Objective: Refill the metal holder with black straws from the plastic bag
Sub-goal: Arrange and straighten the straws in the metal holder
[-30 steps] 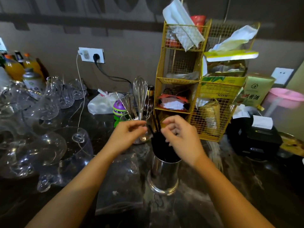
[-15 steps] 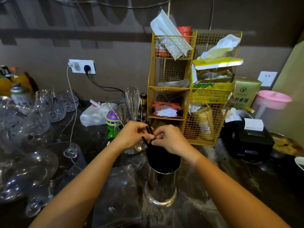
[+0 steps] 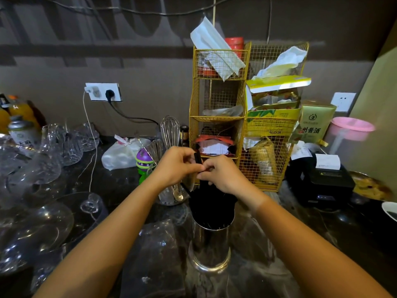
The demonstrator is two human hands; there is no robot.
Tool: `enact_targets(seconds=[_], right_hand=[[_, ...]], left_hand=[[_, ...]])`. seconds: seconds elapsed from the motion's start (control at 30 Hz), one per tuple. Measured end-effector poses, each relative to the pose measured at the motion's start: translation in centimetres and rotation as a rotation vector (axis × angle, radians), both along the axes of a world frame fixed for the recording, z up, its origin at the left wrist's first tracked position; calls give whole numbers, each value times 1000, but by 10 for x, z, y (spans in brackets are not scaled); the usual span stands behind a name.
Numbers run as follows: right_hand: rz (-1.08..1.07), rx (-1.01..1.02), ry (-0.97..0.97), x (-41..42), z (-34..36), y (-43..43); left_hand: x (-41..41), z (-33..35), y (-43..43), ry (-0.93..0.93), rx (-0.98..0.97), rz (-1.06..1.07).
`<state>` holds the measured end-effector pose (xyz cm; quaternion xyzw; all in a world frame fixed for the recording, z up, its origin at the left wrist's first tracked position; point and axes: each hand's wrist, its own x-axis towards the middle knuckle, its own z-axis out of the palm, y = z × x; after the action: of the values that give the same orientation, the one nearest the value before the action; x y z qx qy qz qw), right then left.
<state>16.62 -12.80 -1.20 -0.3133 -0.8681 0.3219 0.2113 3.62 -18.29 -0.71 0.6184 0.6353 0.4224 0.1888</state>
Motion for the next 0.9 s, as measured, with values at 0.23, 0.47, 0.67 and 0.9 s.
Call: enact_targets(seconds=[0.23,0.47,0.67,0.9], right_hand=[[6,-14,65,10,31,6],[-57,28,294,27,62,7],[-191,-113,851,48,81,7],[-221,-809,1300,38,65,-6]], left_hand=[[7,35,5,36,103,-34],[22,63,-4,-44,266,-84],[24,53,-13,-223,384,129],[39,44,-6,-744,258,39]])
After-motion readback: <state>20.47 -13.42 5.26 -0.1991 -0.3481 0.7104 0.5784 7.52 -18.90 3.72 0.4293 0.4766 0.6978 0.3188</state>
